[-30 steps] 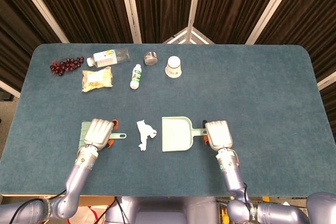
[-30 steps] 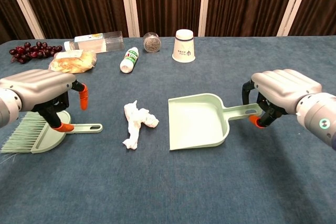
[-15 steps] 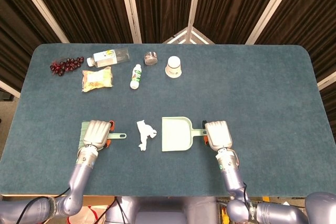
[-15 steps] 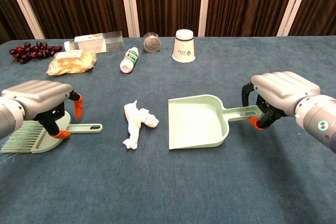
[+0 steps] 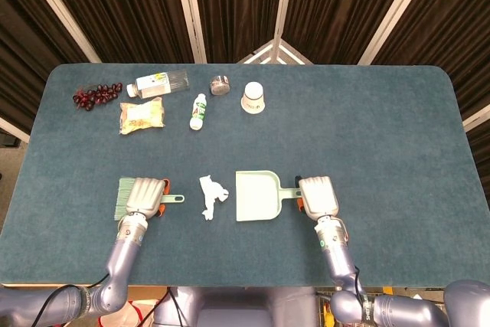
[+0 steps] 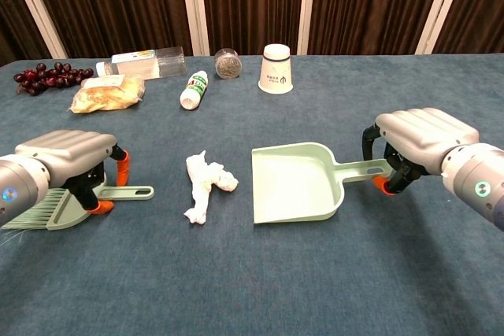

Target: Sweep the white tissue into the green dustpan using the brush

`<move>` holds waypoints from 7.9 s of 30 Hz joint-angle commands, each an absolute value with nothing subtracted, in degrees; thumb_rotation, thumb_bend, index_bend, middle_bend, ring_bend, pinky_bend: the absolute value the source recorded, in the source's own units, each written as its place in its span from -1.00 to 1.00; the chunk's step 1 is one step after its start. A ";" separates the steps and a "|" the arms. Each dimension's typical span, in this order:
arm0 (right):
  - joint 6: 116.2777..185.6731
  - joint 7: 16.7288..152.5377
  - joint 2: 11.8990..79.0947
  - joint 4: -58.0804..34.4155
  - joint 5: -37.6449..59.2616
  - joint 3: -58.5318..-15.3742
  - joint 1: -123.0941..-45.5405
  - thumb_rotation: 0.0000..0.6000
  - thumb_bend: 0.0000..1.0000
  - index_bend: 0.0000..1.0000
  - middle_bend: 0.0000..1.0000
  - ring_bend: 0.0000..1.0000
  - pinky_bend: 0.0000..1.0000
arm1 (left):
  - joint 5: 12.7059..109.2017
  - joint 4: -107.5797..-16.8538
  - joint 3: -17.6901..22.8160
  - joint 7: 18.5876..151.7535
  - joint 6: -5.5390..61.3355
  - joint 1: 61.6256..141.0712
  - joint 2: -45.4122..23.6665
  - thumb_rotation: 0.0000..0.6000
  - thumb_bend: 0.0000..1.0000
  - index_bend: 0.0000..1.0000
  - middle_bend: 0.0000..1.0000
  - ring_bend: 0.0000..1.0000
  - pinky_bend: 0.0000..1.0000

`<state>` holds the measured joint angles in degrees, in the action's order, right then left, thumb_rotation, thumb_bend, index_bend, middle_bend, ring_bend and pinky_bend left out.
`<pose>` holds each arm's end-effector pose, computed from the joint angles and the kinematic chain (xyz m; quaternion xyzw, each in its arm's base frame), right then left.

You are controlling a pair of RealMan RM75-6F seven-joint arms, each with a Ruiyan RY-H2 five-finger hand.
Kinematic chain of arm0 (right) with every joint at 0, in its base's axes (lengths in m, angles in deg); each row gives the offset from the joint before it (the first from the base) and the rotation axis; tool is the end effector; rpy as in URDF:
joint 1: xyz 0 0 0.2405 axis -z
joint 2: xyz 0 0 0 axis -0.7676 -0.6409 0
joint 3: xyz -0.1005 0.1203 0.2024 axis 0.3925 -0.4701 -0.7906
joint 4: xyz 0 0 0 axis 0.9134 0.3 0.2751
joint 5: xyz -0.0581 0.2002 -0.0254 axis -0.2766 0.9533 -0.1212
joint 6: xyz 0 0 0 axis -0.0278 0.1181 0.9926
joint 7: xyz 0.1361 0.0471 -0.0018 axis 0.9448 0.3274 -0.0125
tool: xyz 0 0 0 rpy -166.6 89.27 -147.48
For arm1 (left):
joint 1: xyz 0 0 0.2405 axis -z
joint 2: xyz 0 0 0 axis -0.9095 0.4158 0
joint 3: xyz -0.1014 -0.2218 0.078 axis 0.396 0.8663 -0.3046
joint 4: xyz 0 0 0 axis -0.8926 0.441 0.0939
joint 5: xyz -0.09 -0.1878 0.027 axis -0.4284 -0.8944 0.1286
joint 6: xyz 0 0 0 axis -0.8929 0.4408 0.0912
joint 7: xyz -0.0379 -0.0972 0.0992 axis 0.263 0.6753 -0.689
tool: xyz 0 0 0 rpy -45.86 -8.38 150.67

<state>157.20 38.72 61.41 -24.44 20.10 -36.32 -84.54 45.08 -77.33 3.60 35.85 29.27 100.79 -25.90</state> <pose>-0.1700 -0.2981 -0.0448 0.7018 -0.3760 0.2876 0.5323 -0.1833 0.2952 -0.0550 -0.7253 -0.3976 -0.2195 0.5174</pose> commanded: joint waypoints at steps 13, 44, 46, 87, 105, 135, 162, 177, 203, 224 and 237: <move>157.01 38.77 61.00 -24.73 19.96 -36.32 -84.68 1.00 -0.22 0.04 0.75 0.74 0.82 | 45.95 -77.71 3.16 38.50 30.88 100.92 -25.64 1.00 0.17 0.33 0.99 0.90 0.89; 158.29 35.92 59.86 -27.66 19.73 -36.72 -85.54 1.00 -0.22 0.04 0.75 0.74 0.82 | 52.45 -86.62 7.67 47.84 37.21 101.34 -28.74 1.00 0.24 0.49 1.00 0.95 0.95; 158.27 35.90 59.75 -27.90 19.84 -36.85 -85.61 1.00 -0.22 0.04 0.75 0.74 0.82 | 52.74 -86.72 7.74 47.74 37.60 101.47 -29.07 1.00 0.24 0.49 1.00 0.95 0.95; 159.25 36.08 58.75 -29.85 20.02 -36.84 -85.86 1.00 -0.22 0.04 0.75 0.74 0.82 | 52.06 -89.48 7.38 42.53 40.34 102.53 -27.88 1.00 0.90 0.53 0.96 0.97 1.00; 159.84 35.59 58.76 -30.69 20.32 -36.78 -85.93 1.00 -0.22 0.04 0.75 0.74 0.82 | 52.70 -89.92 6.17 42.64 39.14 102.65 -26.25 1.00 0.61 0.77 1.00 1.00 1.00; 159.86 36.13 58.32 -30.62 21.04 -36.72 -85.84 1.00 -0.22 0.04 0.75 0.74 0.82 | 47.40 -98.37 11.16 44.63 39.73 104.93 -23.09 1.00 0.61 0.77 1.00 1.00 1.00; 158.54 36.75 59.66 -27.71 22.20 -36.64 -86.11 1.00 -0.22 0.04 0.75 0.74 0.82 | 57.82 -82.86 10.56 58.92 38.45 107.15 -37.17 1.00 0.59 0.75 1.00 1.00 1.00; 158.08 38.53 59.85 -26.12 21.46 -36.28 -85.64 1.00 -0.22 0.04 0.75 0.74 0.82 | 67.70 -72.82 11.72 67.50 38.30 109.44 -43.59 1.00 0.53 0.74 1.00 1.00 1.00; 158.07 38.47 59.34 -26.84 21.15 -36.36 -85.53 1.00 -0.22 0.04 0.75 0.74 0.82 | 72.61 -71.19 14.22 72.99 38.60 109.73 -44.86 1.00 0.49 0.73 1.00 1.00 1.00; 157.45 38.70 58.96 -26.43 22.08 -36.57 -85.43 1.00 -0.22 0.04 0.75 0.74 0.82 | 71.66 -79.54 15.43 63.15 35.02 109.34 -34.63 1.00 0.48 0.73 1.00 1.00 1.00; 158.06 34.52 58.76 -28.48 24.57 -35.31 -85.37 1.00 -0.22 -1.00 0.74 0.65 0.82 | 64.80 -90.45 14.46 55.44 32.37 107.22 -23.51 1.00 0.48 0.73 1.00 1.00 1.00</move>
<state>157.92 35.05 58.89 -28.05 24.17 -35.48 -85.34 65.08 -90.16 14.69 55.63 32.42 107.43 -23.81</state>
